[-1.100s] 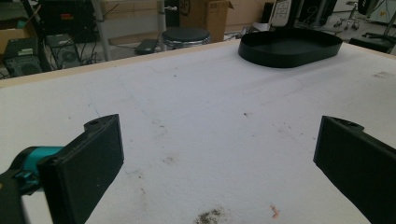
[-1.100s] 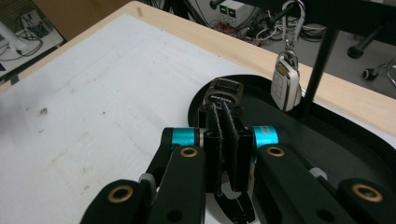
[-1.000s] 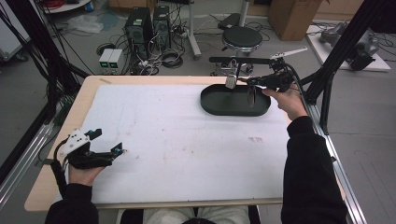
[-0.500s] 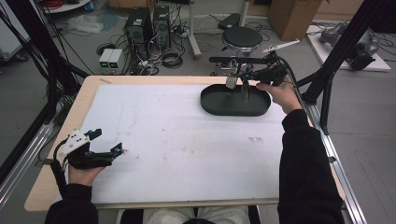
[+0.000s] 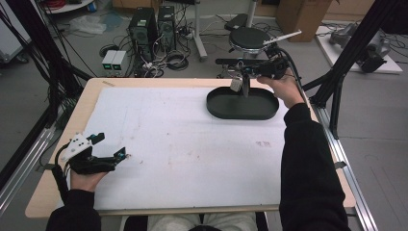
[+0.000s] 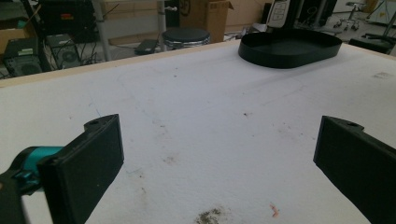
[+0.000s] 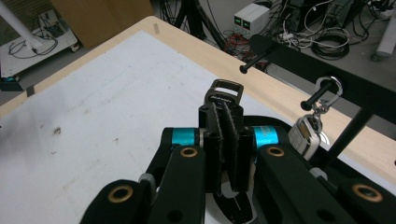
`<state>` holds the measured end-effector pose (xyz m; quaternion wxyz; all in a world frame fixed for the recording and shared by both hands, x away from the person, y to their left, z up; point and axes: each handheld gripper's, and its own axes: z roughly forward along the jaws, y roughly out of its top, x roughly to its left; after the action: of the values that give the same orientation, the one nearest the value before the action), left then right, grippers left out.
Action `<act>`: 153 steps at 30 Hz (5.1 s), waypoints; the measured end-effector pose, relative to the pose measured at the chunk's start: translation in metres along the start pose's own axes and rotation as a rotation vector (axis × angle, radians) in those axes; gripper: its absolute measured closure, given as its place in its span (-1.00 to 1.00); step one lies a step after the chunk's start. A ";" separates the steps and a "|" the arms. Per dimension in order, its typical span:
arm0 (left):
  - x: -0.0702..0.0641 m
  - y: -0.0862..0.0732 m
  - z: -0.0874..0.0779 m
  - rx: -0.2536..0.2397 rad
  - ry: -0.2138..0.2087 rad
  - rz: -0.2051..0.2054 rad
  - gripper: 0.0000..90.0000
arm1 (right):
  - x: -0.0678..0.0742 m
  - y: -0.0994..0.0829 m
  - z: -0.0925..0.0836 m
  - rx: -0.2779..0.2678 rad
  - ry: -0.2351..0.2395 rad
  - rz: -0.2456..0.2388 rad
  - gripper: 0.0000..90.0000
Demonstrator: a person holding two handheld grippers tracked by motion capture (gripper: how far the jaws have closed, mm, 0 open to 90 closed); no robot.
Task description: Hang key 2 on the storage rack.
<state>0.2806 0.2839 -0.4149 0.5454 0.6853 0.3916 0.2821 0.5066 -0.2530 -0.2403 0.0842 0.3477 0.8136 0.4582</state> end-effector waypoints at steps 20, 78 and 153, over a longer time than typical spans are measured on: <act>0.000 0.000 -0.003 -0.006 0.003 -0.001 -0.96 | 0.002 0.016 0.015 -0.032 -0.017 0.011 0.94; 0.001 -0.001 -0.005 -0.007 0.005 -0.003 -0.96 | -0.004 -0.007 0.076 0.035 -0.103 0.060 0.93; -0.002 -0.002 -0.006 0.003 -0.001 -0.004 -0.96 | 0.017 -0.073 0.025 0.003 -0.271 0.062 -0.98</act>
<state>0.2741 0.2858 -0.4149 0.5450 0.6856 0.3929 0.2801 0.4696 -0.2498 -0.3099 0.1787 0.4315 0.7845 0.4080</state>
